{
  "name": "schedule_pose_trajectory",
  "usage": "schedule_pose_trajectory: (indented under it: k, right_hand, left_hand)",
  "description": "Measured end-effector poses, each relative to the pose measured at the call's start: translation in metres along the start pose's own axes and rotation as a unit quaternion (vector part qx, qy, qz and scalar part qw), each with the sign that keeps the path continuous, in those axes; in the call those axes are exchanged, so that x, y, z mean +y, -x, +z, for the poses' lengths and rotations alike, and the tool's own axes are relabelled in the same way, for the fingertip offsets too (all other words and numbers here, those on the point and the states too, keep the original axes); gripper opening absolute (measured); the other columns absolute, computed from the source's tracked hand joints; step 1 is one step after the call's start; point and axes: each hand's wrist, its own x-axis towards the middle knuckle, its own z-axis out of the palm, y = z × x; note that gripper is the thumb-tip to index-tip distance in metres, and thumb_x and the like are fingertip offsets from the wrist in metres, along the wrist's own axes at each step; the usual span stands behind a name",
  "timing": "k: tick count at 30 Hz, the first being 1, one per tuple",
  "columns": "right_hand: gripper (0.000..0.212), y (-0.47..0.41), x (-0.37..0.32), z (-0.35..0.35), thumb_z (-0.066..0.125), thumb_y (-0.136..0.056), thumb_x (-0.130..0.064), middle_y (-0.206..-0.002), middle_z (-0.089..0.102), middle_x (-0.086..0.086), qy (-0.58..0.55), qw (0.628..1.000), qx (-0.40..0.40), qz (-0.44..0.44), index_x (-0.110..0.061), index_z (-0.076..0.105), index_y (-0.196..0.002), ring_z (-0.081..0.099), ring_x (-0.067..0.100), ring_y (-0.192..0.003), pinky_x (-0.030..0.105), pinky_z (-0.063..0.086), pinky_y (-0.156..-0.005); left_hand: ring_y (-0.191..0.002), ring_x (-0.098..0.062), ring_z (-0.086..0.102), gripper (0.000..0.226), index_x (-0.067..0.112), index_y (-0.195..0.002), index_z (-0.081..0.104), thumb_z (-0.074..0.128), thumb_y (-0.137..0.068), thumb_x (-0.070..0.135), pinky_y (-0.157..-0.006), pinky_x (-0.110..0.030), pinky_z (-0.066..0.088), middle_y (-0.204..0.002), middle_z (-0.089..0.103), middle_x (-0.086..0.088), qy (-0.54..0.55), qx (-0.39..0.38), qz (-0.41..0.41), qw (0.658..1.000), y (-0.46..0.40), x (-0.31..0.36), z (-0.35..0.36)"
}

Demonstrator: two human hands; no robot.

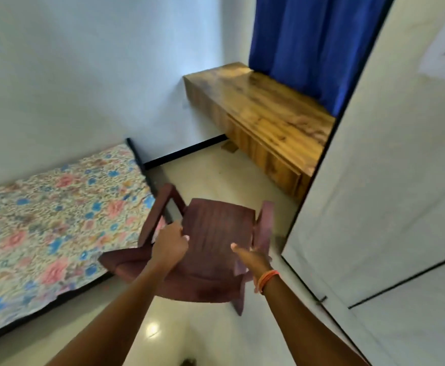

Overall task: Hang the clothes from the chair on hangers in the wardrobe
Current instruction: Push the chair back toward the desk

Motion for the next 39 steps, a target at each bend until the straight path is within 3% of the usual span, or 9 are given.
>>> schedule_pose_trajectory:
  k: [3,5,8,12,15,17,21,28,39]
  right_hand:
    - [0.125,-0.004,0.027,0.039,0.086,-0.024,-0.067,-0.123,0.066,0.007,0.039,0.999,-0.01,0.005,-0.001,0.06,-0.126,0.063,0.028,-0.114,0.04,0.05,-0.101]
    - [0.107,0.002,0.031,0.054,0.086,-0.037,-0.062,-0.123,0.065,0.011,0.136,0.99,0.016,0.021,-0.002,0.062,-0.124,0.061,0.031,-0.115,0.041,0.049,-0.102]
    - [0.075,0.017,0.018,0.067,0.085,-0.072,-0.031,-0.126,0.06,0.017,0.233,0.968,0.092,0.031,-0.001,0.053,-0.132,0.056,0.033,-0.117,0.036,0.047,-0.099]
    - [0.074,0.013,0.026,0.067,0.083,-0.068,-0.023,-0.091,0.063,0.005,0.303,0.944,0.119,0.052,-0.012,0.05,-0.134,0.057,0.018,-0.069,0.031,0.052,-0.064]
    - [0.056,0.026,0.021,0.075,0.08,-0.078,-0.017,-0.095,0.066,0.011,0.349,0.923,0.146,0.069,-0.006,0.055,-0.127,0.06,0.023,-0.076,0.031,0.048,-0.065]
    - [0.046,0.027,0.019,0.073,0.082,-0.077,-0.015,-0.097,0.065,0.014,0.312,0.93,0.165,0.097,0.002,0.062,-0.115,0.058,0.029,-0.085,0.034,0.048,-0.074]
    - [0.045,0.012,0.013,0.076,0.087,-0.071,-0.014,-0.102,0.068,0.021,0.246,0.939,0.215,0.11,0.004,0.065,-0.106,0.056,0.031,-0.082,0.032,0.043,-0.067]
    - [0.038,-0.037,-0.017,0.065,0.09,-0.063,-0.011,-0.091,0.069,0.023,0.181,0.938,0.274,0.111,0.006,0.067,-0.088,0.063,0.037,-0.083,0.039,0.053,-0.073]
    - [0.028,-0.128,-0.075,0.112,0.083,-0.066,0.007,-0.078,0.063,0.015,-0.05,0.944,0.29,0.146,0.0,0.061,-0.081,0.064,0.034,-0.079,0.045,0.058,-0.078]
  left_hand:
    - [-0.105,-0.038,0.06,0.021,0.011,-0.111,0.054,0.051,-0.091,0.016,-0.089,-0.049,0.049,-0.111,0.062,-0.016,-0.032,-0.004,-0.061,0.998,-0.001,-0.074,-0.014]
    - [-0.11,-0.034,0.059,0.027,0.013,-0.118,0.054,0.051,-0.092,0.021,-0.096,-0.05,0.046,-0.115,0.062,-0.011,-0.081,-0.021,-0.083,0.993,-0.004,-0.111,-0.022]
    - [-0.121,-0.034,0.051,0.026,0.011,-0.115,0.058,0.053,-0.093,0.024,-0.105,-0.049,0.038,-0.121,0.058,-0.012,-0.143,-0.015,-0.092,0.985,-0.016,-0.149,-0.032]
    - [-0.117,-0.037,0.046,0.032,0.004,-0.119,0.054,0.053,-0.092,0.021,-0.094,-0.043,0.039,-0.128,0.048,-0.019,-0.078,-0.027,-0.116,0.99,-0.025,-0.18,-0.027]
    - [-0.103,-0.035,0.053,0.029,0.002,-0.111,0.061,0.055,-0.086,0.017,-0.086,-0.038,0.037,-0.113,0.058,-0.019,-0.002,-0.005,-0.102,0.995,-0.036,-0.194,-0.023]
    - [-0.1,-0.035,0.054,0.025,0.005,-0.108,0.063,0.058,-0.085,0.012,-0.084,-0.037,0.036,-0.109,0.061,-0.017,0.061,0.03,-0.09,0.994,-0.043,-0.193,-0.023]
    - [-0.098,-0.028,0.059,0.018,0.009,-0.105,0.065,0.06,-0.087,0.008,-0.083,-0.031,0.034,-0.102,0.066,-0.01,0.086,0.042,-0.062,0.993,-0.075,-0.18,-0.031]
    - [-0.095,-0.024,0.063,0.014,0.011,-0.101,0.069,0.062,-0.089,0.009,-0.082,-0.028,0.04,-0.101,0.071,-0.007,0.108,0.041,-0.036,0.993,-0.142,-0.149,-0.016]
    - [-0.094,-0.032,0.067,0.016,0.002,-0.098,0.071,0.064,-0.084,-0.001,-0.079,-0.033,0.047,-0.097,0.072,-0.015,0.117,0.059,-0.02,0.991,-0.294,-0.12,-0.05]
